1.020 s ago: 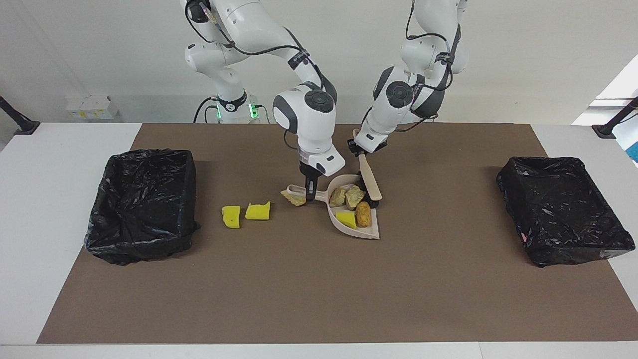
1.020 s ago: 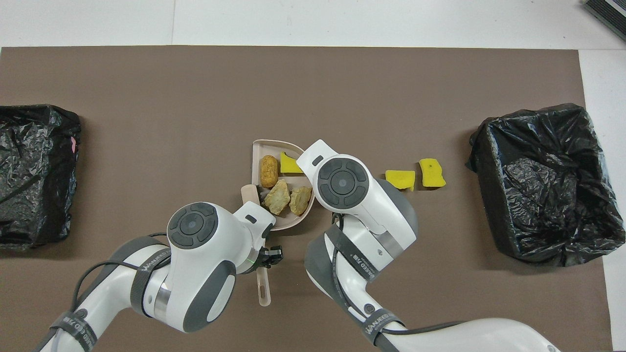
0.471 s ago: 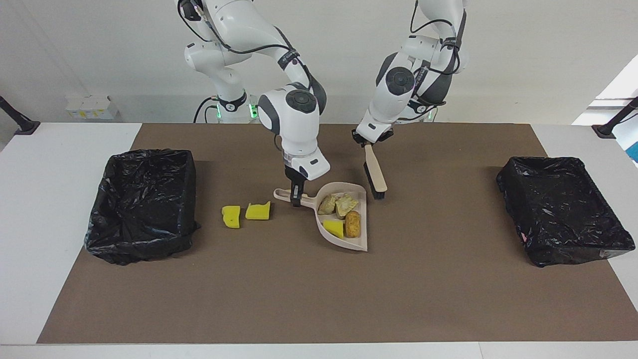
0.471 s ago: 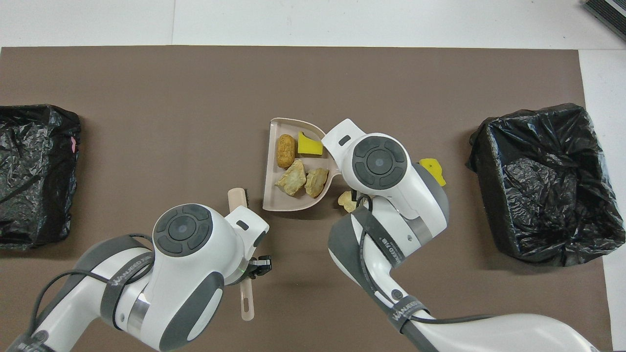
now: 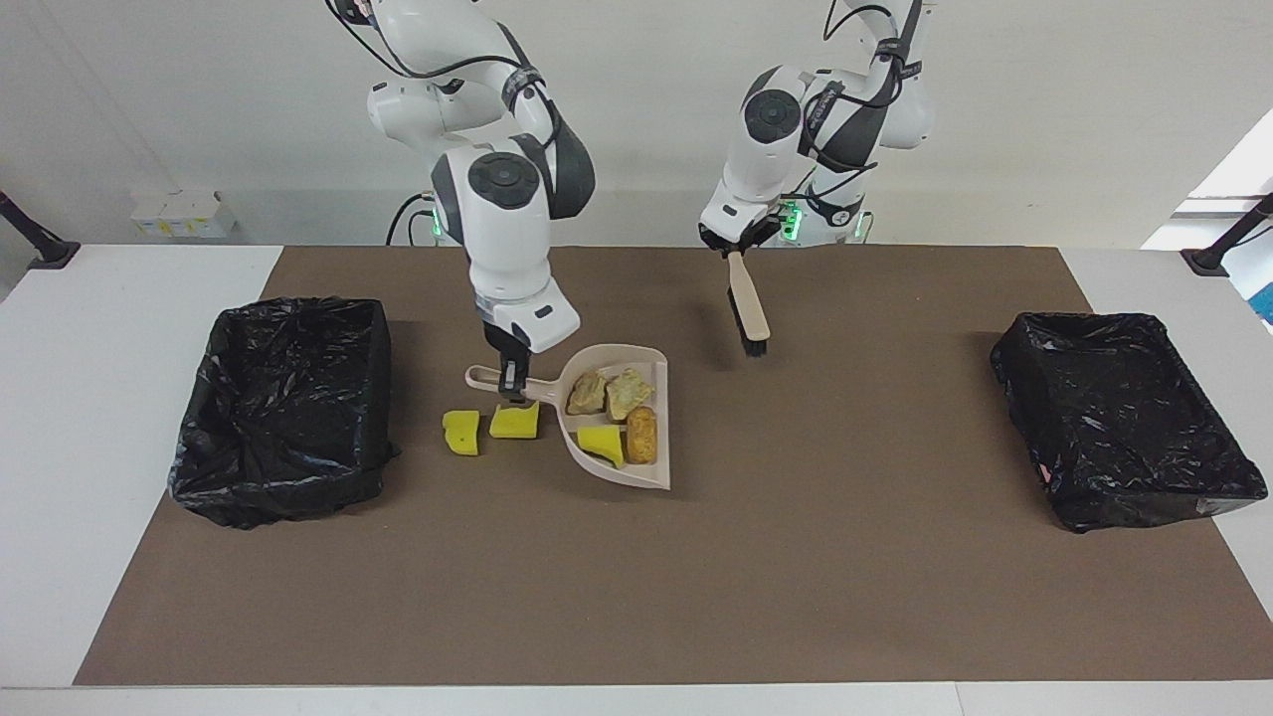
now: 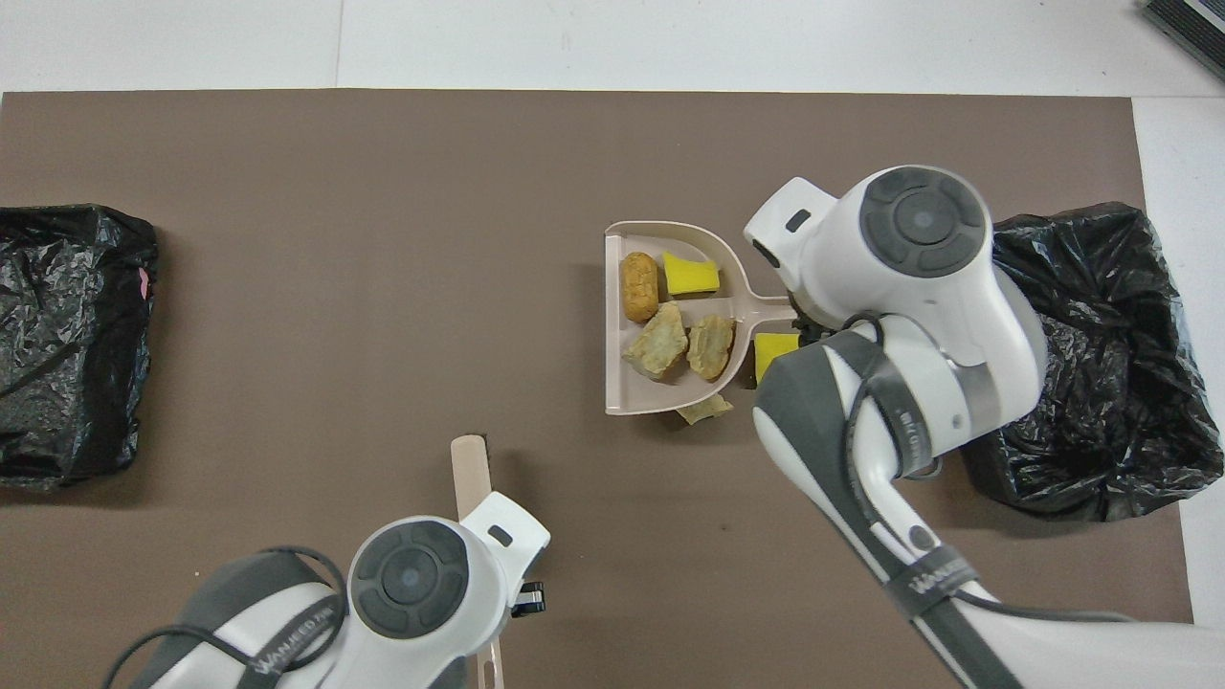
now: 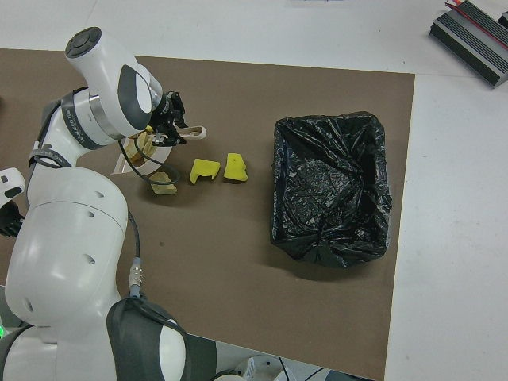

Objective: Sweep and dump trash in bin
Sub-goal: 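Carry the dustpan with the right gripper over the farther-side black bin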

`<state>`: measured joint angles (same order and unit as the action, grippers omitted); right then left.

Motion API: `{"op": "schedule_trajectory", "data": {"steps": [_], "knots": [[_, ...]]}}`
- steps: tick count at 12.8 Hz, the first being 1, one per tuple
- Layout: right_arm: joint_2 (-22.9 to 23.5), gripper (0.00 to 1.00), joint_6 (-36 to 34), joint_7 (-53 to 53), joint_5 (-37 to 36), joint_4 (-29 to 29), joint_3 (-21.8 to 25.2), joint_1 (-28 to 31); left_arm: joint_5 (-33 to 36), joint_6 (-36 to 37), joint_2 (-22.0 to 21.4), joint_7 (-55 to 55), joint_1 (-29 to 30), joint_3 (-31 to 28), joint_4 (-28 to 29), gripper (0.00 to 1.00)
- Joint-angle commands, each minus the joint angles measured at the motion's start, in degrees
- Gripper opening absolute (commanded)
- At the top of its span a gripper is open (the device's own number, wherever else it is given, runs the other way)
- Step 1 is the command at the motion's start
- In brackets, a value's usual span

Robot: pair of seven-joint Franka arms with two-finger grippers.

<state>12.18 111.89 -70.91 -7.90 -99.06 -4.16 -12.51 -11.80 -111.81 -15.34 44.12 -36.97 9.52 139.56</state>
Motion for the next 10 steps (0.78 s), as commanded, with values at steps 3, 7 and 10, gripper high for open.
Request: {"op": "schedule_trajectory", "data": {"steps": [3, 7, 10], "knots": [[-1.81, 0.00, -4.75, -13.80, 2.10, 2.47, -0.32, 10.64, 0.82, -7.70, -0.04, 9.23, -10.48, -0.38, 5.37, 0.00], [-4.97, 0.00, -6.78, -19.79, 1.14, 3.17, 1.08, 20.91, 0.29, -11.57, 3.29, 9.76, -11.98, -0.38, 5.90, 0.00], [-6.20, 0.00, -6.78, -28.11, -2.27, 3.17, 1.52, 28.39, 0.12, -14.57, 4.71, 8.62, -12.07, -0.38, 5.81, 0.00]]}}
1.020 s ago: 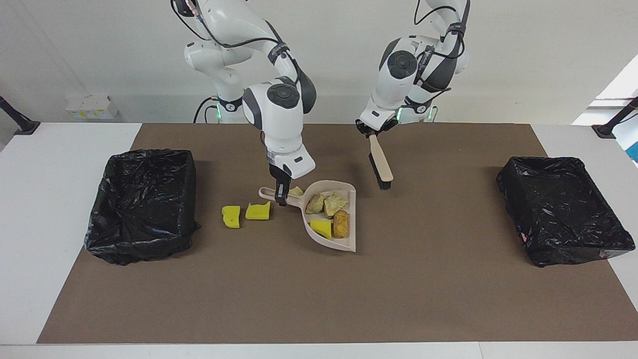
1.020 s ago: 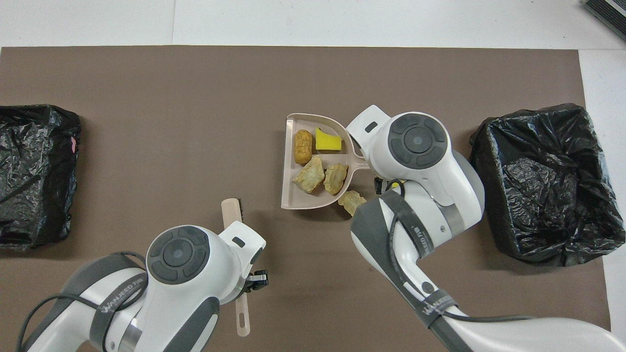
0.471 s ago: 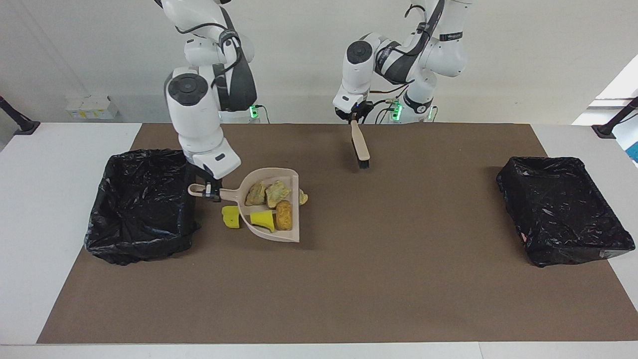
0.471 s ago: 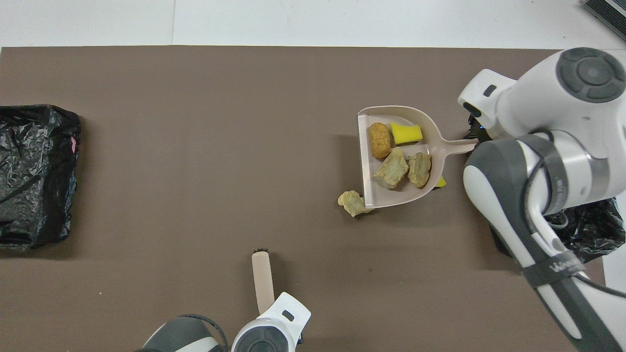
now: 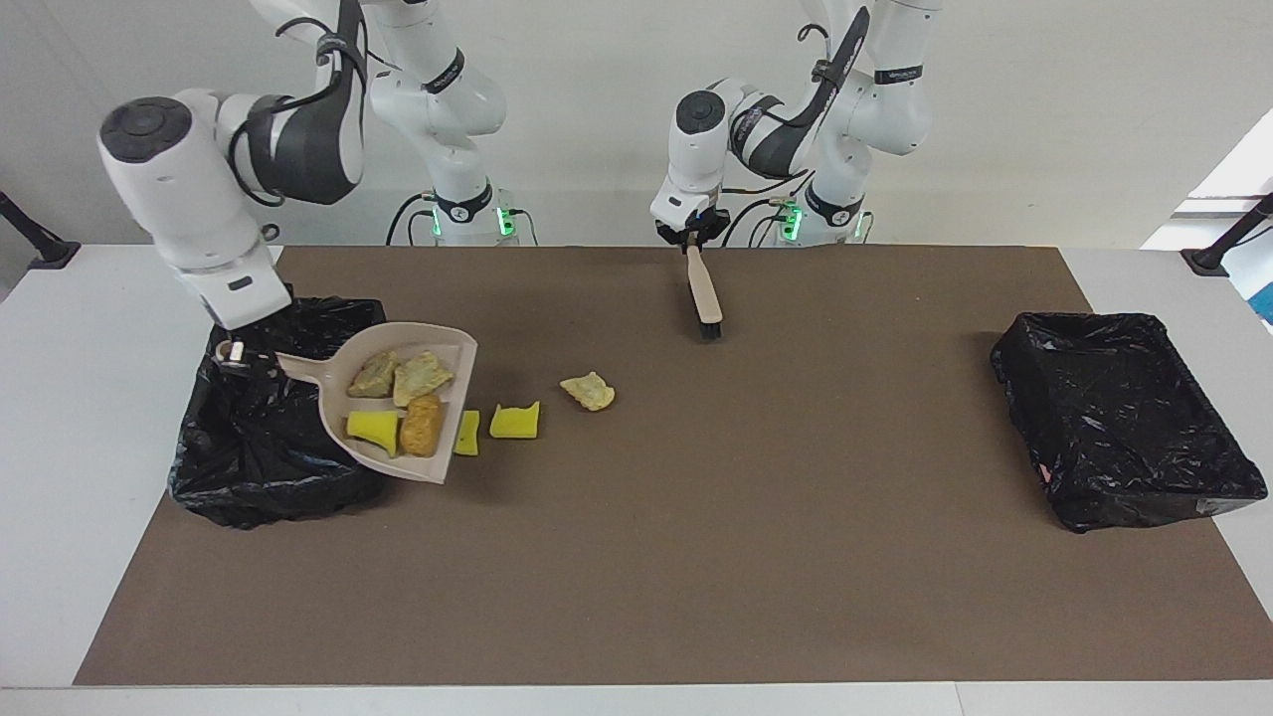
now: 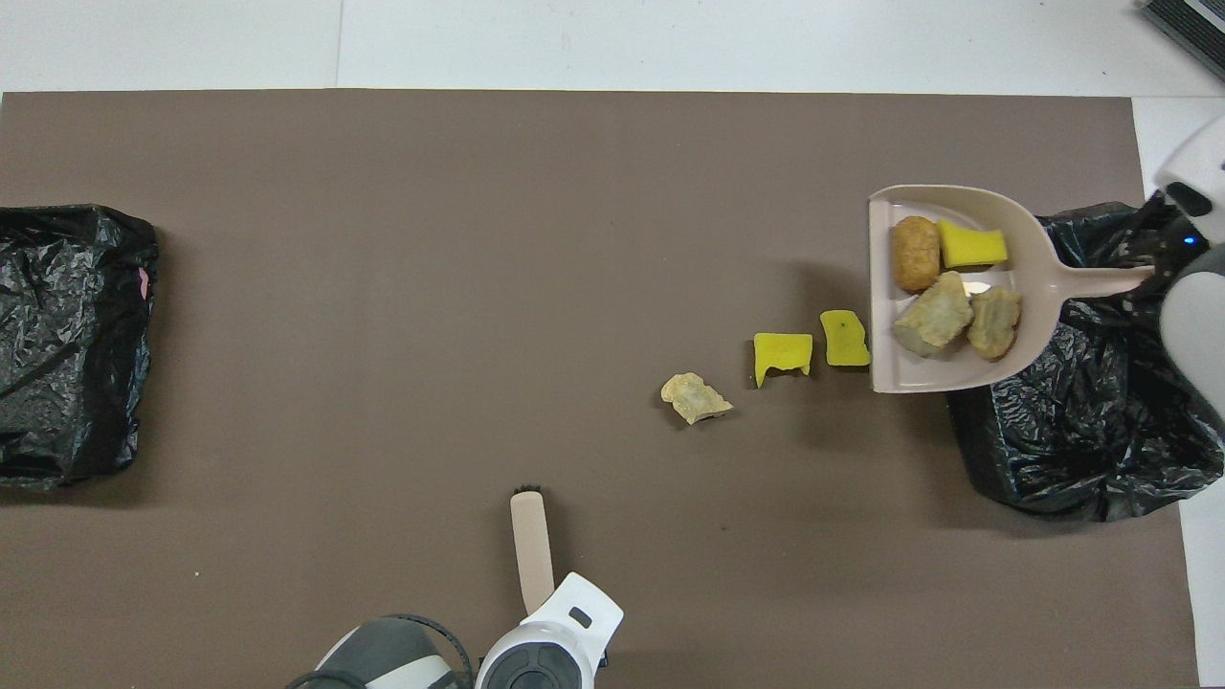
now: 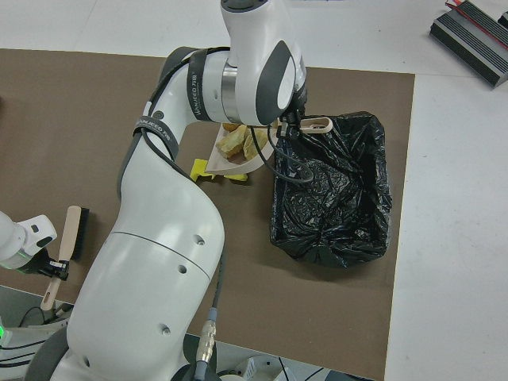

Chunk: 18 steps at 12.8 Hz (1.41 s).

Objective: Sweep and dump trash in bin
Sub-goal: 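Carry the dustpan with the right gripper over the farther-side black bin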

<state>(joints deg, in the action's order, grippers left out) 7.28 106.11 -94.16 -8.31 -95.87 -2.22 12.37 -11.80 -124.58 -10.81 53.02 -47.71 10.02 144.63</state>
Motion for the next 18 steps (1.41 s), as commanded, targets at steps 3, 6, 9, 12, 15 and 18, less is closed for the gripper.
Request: {"op": "schedule_trajectory", "data": {"steps": [3, 6, 9, 12, 15, 18], "knots": [[-2.09, 0.00, -0.47, -10.60, -16.26, -0.46, -0.42, 6.09, -2.15, -1.80, 0.26, -3.09, -0.98, -0.88, 0.74, 0.00], [-2.88, 0.00, 0.93, -7.99, -26.72, -1.95, -0.51, 7.50, -2.79, -1.02, 1.05, -3.89, -0.63, -0.97, -0.04, 0.58], [-4.81, 0.00, 2.17, 4.73, -36.84, -5.19, -0.86, 4.18, -2.70, 1.87, 1.32, -6.42, 1.91, -1.23, -3.55, 1.00], [-7.97, 0.00, -0.72, 12.49, -41.86, -9.94, -0.86, 0.04, -1.65, 9.43, 0.79, -10.64, 7.79, -1.49, -9.87, 1.00], [-9.30, 0.00, -1.69, 12.59, -46.78, -11.71, -0.95, -2.87, 3.18, 18.20, 0.44, -17.49, 16.39, -1.67, -19.61, 1.00], [-10.97, 0.00, -1.61, 11.80, -48.38, -11.53, -1.21, -3.49, 5.47, 25.60, 1.05, -27.60, 24.84, -1.67, -29.99, 1.00]]}}
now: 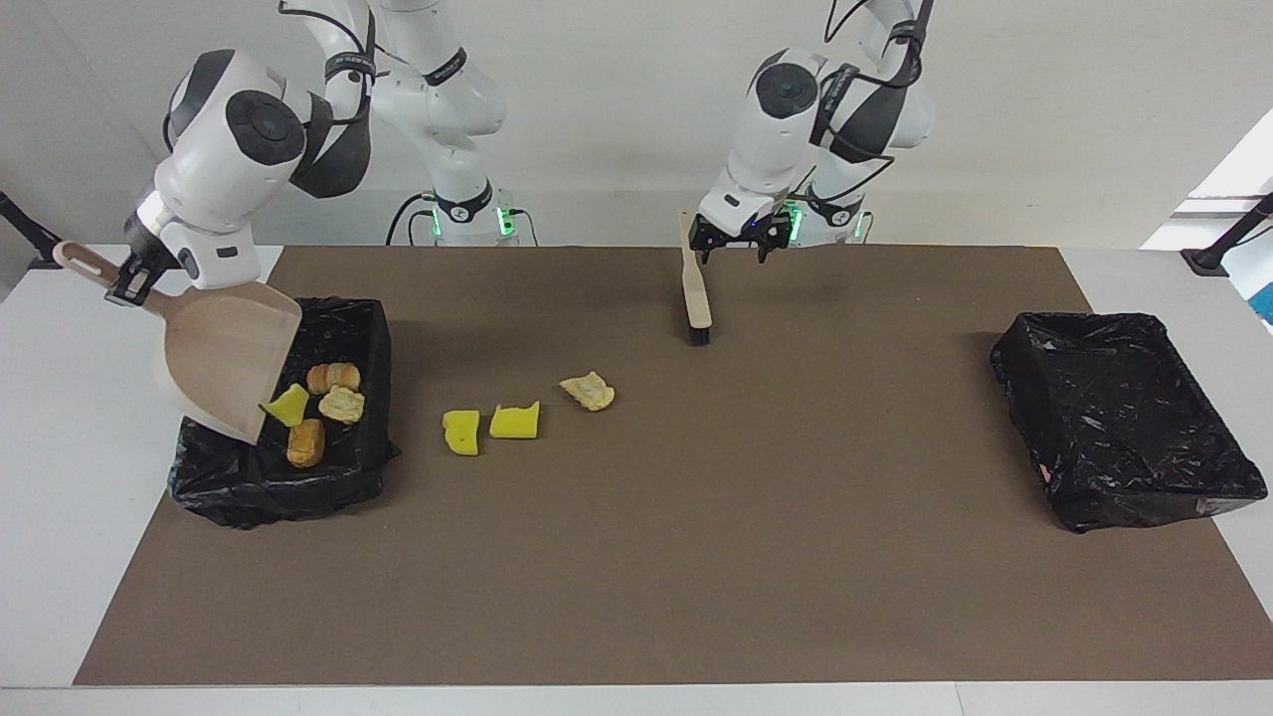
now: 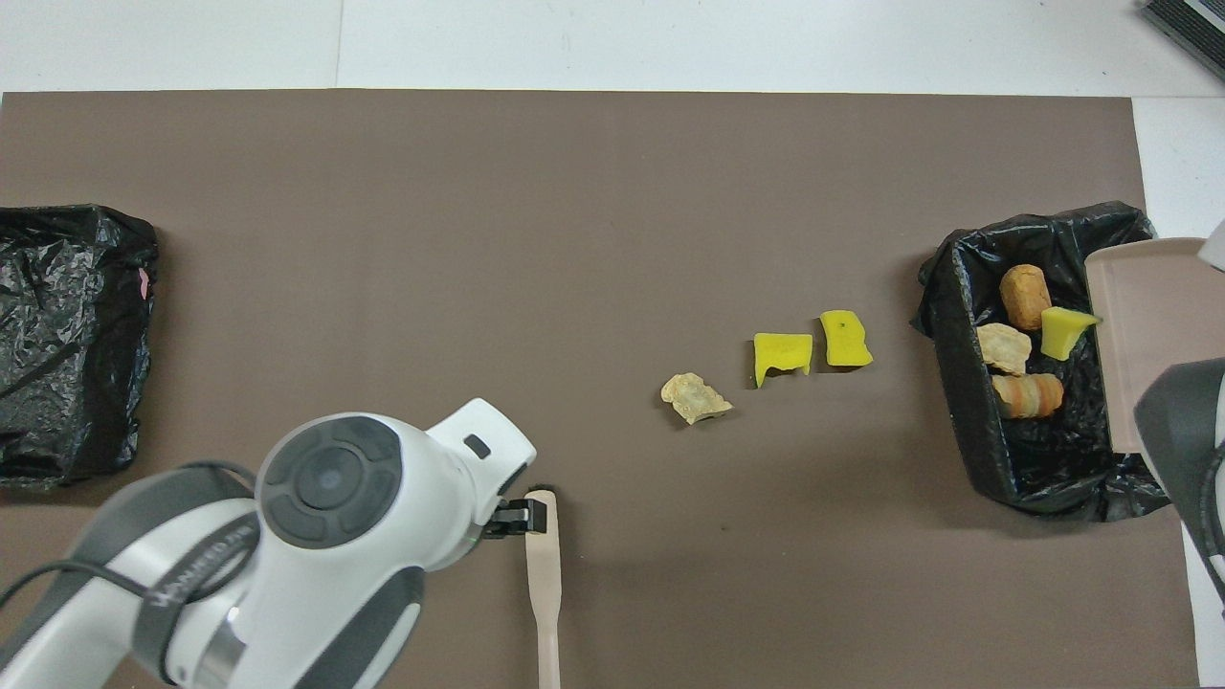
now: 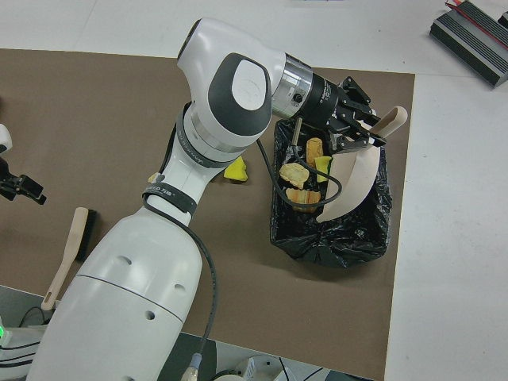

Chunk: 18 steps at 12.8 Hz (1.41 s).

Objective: Sweep and dump trash in bin
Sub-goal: 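Tip the dustpan with the right gripper to dump trash into the bin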

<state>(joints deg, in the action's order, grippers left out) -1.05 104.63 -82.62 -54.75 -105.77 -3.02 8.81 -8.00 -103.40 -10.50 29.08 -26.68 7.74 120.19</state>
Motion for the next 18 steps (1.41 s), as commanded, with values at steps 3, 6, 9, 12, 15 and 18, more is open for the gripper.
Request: {"op": "schedule_trajectory", "data": {"steps": [3, 6, 9, 12, 15, 18], "knots": [[-2.99, 0.00, -0.48, -1.66, 2.25, 1.52, -0.84, -0.19, 2.81, 7.50, 1.10, -10.60, 9.09, 0.61, -12.32, 0.86], [-2.81, 0.00, -0.31, -0.79, 13.30, 3.02, -0.84, -1.07, 2.81, 15.58, 1.10, -17.54, 14.80, 0.52, -19.27, 1.00], [-2.64, 0.00, 0.57, 6.21, 27.12, 2.50, -0.58, -0.02, 2.98, 19.01, 1.36, -22.74, 19.55, 0.43, -24.81, 1.00], [-2.38, 0.00, -3.20, 23.67, 35.46, 1.36, -1.02, -1.25, 2.90, 22.61, 3.90, -24.16, 21.14, 0.43, -29.20, 1.00], [-0.45, 0.00, -3.56, 44.59, 40.49, 1.18, -1.11, -5.54, 3.07, 26.75, 8.21, -24.16, 22.72, 0.43, -36.24, 1.00], [2.19, 0.00, -3.74, 66.29, 47.26, 1.88, -1.11, -12.12, 5.52, 26.93, 8.66, -24.34, 22.73, 0.70, -36.96, 1.00]]}}
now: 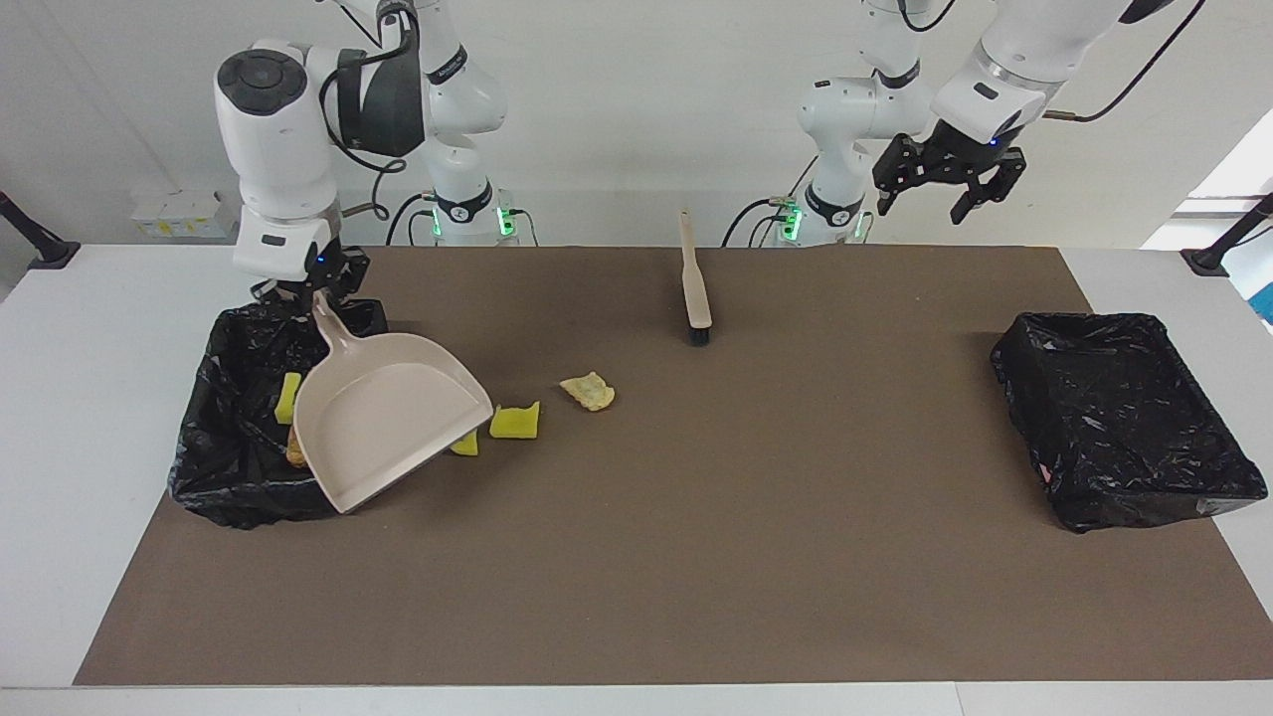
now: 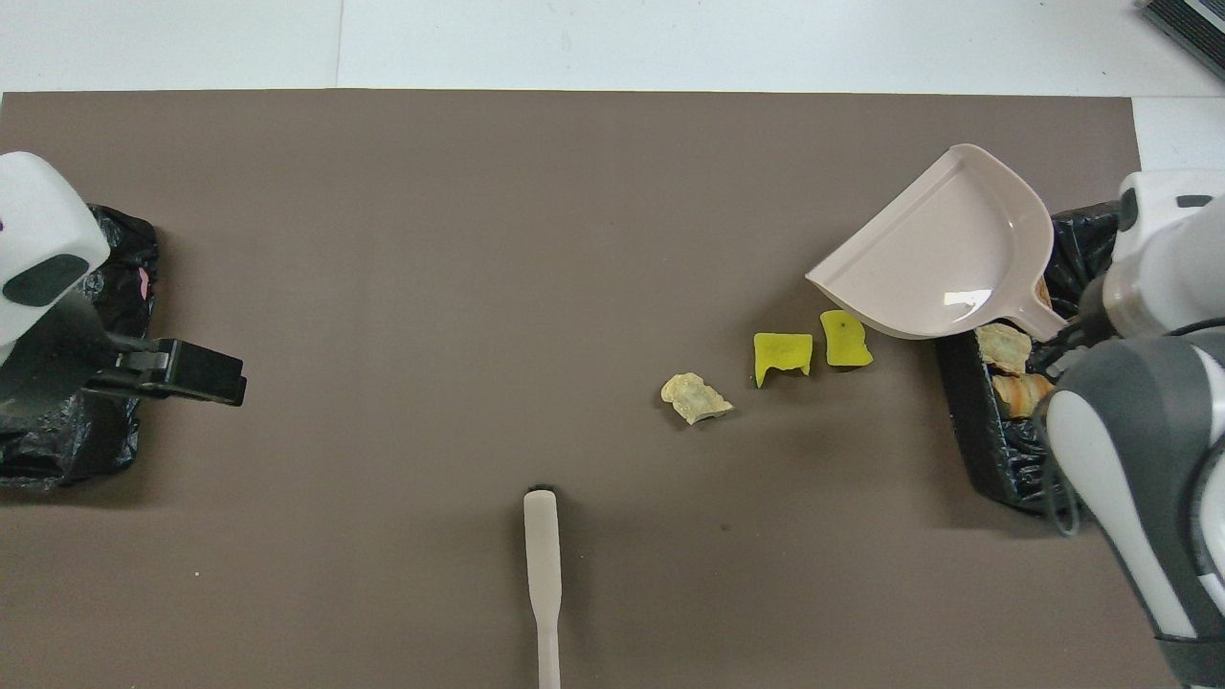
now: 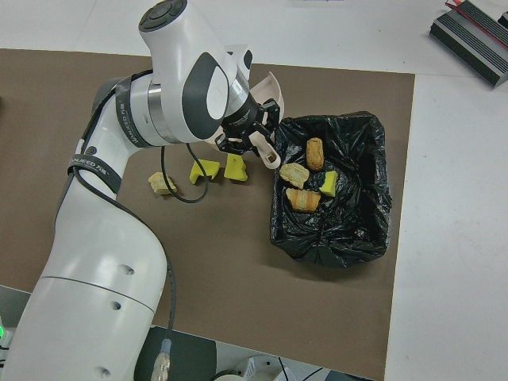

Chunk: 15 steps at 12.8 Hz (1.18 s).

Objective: Sweep and dump trash in bin
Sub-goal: 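Set the dustpan down mid-table with the right gripper and release it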

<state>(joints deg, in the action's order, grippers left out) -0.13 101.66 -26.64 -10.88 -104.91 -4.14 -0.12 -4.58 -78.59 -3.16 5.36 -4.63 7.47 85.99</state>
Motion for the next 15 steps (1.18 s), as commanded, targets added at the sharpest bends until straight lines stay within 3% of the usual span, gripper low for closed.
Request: {"op": "schedule_trajectory", "data": {"steps": [1, 5, 8, 12, 15], "knots": [[2.76, 0.00, -0.15, 14.47, 4.62, 1.64, 0.01, -7.40, 2.29, 1.95, 0.79, -0.79, 0.51, 0.96, -2.41, 1.00], [8.30, 0.00, 4.15, 33.11, 6.73, 5.05, 0.01, -19.46, 2.12, 1.78, 0.34, -1.76, 0.77, 0.88, -1.80, 1.00], [15.92, 0.00, 3.89, 47.14, 9.29, 13.04, -0.07, -26.57, 2.03, 2.30, -0.10, -1.23, 0.77, 0.88, -1.36, 1.00], [26.56, 0.00, 7.92, 61.85, 7.98, 20.97, 0.28, -33.79, 1.95, 1.87, -0.10, -1.05, 0.77, 0.88, -1.18, 1.00], [31.32, 0.00, 11.98, 67.76, 7.62, 21.86, 0.01, -35.83, 1.60, -0.50, 0.17, -1.67, 0.42, 0.96, -1.18, 1.00]]}}
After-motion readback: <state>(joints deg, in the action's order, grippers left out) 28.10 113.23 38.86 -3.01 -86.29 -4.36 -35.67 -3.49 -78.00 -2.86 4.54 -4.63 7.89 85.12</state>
